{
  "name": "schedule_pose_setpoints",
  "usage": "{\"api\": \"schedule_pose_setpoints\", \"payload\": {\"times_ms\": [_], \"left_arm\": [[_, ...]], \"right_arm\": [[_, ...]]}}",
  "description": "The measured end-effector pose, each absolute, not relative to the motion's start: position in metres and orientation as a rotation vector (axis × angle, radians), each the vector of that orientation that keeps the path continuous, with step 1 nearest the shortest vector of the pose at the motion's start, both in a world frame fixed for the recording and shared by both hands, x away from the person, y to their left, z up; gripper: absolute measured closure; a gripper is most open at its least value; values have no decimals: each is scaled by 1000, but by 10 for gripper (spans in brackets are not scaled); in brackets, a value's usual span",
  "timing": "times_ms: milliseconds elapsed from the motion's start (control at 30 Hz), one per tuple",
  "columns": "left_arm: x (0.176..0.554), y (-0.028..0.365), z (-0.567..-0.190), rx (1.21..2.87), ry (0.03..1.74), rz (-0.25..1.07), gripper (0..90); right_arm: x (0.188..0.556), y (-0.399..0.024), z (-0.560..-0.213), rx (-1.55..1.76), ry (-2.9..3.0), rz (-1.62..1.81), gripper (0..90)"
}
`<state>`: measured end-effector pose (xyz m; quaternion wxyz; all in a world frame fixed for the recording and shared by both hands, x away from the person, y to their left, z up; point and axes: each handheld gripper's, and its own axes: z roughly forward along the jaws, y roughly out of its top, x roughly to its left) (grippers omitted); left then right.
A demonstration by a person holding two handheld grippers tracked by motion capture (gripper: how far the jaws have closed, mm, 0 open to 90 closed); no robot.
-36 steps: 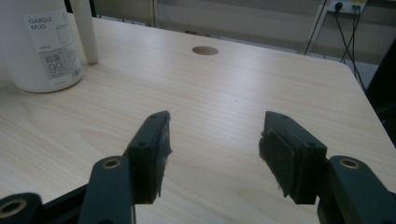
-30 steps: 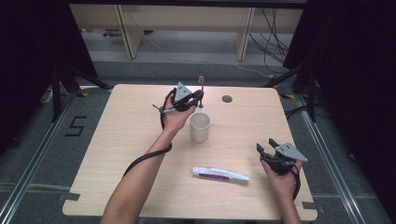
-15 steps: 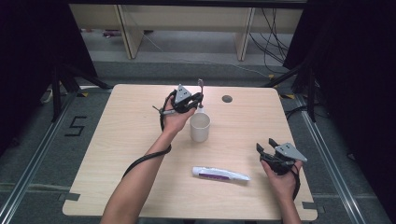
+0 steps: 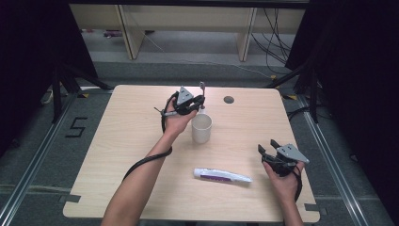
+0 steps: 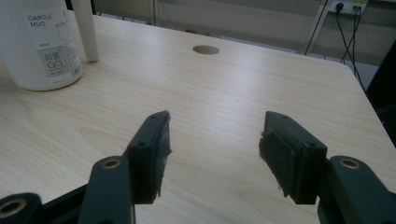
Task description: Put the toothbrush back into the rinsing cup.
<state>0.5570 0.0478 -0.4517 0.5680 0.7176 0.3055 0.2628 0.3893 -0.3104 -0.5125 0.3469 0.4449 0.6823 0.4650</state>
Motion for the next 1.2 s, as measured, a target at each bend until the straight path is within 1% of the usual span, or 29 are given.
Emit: {"api": "schedule_pose_setpoints", "payload": {"times_ms": [267,1200], "left_arm": [[556,49,-455,1689,728,604,793],[556,49,-461,1723,737,577,784]], "right_arm": [[388,-308,-512,1185,1765,1208,427],[391,-309,-513,1134,1771,1197,426]]}}
